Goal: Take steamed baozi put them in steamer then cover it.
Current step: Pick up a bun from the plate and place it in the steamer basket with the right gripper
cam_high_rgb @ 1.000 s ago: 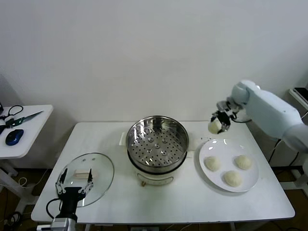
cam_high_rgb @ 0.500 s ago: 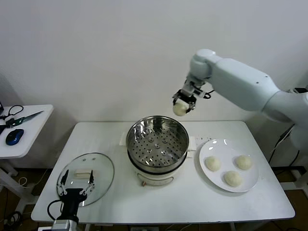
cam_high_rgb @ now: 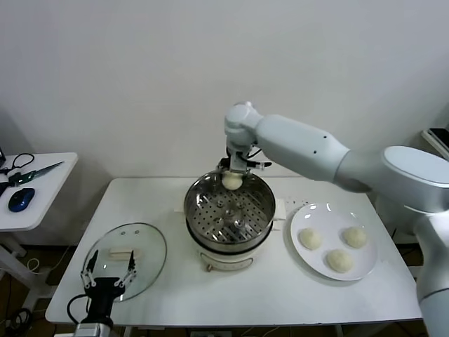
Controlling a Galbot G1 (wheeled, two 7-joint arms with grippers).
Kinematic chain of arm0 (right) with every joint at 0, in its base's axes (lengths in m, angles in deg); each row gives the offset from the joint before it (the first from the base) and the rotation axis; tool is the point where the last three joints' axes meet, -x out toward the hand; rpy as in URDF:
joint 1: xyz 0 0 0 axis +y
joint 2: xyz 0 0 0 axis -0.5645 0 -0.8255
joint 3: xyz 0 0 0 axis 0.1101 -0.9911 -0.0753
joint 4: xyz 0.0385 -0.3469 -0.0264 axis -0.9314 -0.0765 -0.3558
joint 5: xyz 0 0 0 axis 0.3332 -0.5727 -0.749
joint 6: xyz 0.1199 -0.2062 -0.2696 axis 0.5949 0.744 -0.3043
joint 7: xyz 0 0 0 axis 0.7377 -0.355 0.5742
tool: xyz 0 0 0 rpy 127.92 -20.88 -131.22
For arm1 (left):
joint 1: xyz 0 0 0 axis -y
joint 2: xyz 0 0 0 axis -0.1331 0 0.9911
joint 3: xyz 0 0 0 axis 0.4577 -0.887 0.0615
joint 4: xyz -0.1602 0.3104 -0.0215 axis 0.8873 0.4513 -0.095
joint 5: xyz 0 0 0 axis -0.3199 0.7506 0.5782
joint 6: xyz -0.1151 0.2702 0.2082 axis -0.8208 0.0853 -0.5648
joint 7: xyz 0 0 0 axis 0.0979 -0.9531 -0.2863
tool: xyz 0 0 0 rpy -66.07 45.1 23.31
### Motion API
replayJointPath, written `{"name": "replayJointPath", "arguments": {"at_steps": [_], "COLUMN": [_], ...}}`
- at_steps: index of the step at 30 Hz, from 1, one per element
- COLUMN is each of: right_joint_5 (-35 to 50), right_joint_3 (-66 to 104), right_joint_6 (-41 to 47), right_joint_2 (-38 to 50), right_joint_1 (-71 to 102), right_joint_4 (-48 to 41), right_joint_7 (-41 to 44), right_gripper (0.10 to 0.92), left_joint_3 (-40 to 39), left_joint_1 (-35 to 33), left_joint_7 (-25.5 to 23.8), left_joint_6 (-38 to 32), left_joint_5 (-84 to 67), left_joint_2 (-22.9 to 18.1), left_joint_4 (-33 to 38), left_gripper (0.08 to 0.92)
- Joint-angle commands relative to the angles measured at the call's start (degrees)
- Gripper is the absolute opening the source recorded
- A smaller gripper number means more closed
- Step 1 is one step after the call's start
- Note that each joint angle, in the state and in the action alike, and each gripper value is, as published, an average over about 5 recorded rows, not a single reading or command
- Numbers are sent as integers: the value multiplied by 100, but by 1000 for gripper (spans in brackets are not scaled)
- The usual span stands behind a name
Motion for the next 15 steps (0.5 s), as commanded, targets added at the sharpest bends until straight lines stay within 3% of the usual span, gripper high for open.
{"name": "replayJointPath", "arguments": {"at_steps": [1, 7, 15], "right_joint_5": [-498, -394, -202], "right_joint_3": [-2, -8, 3], "right_joint_6": [-210, -179, -72], "right_joint_2": [-277, -358, -293], "right_joint_1": [382, 475, 389], "right_joint_4": [-262, -426, -330], "right_joint_7": [-118, -105, -64], "right_gripper": [696, 706, 818], "left_joint_3": [-5, -2, -11], "left_joint_1": [-2, 27, 41], "left_joint_7": [0, 6, 23], "left_joint_6": [5, 10, 20], "left_joint_5": [-2, -1, 12], "left_joint_2": [4, 7, -3], "left_joint_4": [-24, -81, -100], "left_gripper": [823, 823, 823]}}
